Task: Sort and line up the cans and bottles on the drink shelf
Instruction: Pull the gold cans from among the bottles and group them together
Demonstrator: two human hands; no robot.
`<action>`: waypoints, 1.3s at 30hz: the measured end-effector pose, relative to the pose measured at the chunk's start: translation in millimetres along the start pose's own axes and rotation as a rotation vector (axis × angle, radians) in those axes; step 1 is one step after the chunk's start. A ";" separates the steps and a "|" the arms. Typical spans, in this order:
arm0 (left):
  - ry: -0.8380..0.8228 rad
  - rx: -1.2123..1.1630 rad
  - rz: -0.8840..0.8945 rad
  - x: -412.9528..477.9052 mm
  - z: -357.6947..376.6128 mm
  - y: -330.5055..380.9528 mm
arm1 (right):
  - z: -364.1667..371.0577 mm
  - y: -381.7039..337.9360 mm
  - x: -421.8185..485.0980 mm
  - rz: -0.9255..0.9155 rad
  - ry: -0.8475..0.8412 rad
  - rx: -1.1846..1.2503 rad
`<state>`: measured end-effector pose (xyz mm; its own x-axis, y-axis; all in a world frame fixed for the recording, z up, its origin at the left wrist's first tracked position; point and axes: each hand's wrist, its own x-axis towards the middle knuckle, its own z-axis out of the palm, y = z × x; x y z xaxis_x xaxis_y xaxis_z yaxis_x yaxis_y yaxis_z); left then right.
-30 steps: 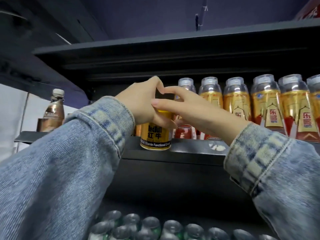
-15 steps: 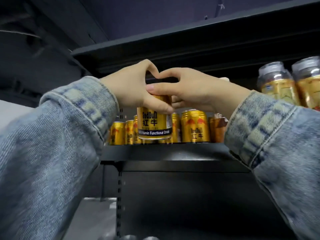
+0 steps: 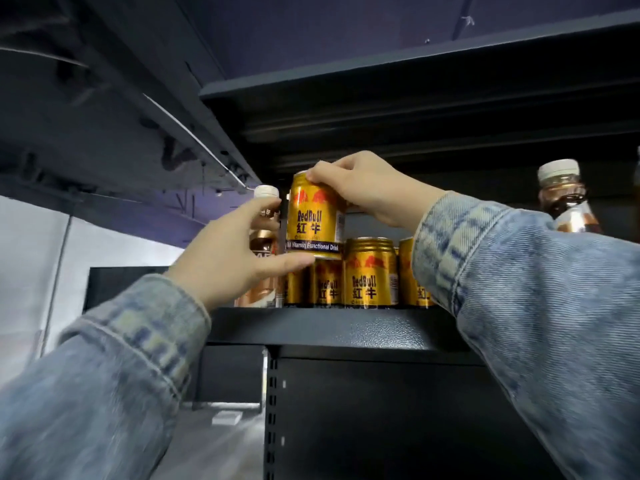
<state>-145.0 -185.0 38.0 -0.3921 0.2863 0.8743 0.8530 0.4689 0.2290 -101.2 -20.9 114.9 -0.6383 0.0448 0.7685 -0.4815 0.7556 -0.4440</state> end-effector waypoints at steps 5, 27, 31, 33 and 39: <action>-0.050 0.154 0.111 -5.8 19.2 -6.8 | 9.2 5.0 -0.4 0.038 -0.090 -0.102; -0.125 0.586 0.173 -10.7 25.2 -22.3 | 4.1 6.9 -3.4 0.124 -0.520 -0.587; -0.138 0.544 0.177 -9.5 25.9 -23.7 | 5.7 8.4 0.1 0.181 -0.526 -0.582; -0.117 0.479 0.180 -9.3 25.2 -23.3 | -0.3 8.6 0.2 0.172 -0.507 -0.562; -0.003 0.440 0.228 7.6 24.2 -1.1 | -52.9 8.0 -14.8 0.191 -0.508 -0.755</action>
<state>-157.3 -163.1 34.0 -0.2138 0.4248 0.8797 0.6910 0.7023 -0.1712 -63.8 19.1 124.4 -0.9389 0.0558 0.3396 0.0639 0.9979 0.0126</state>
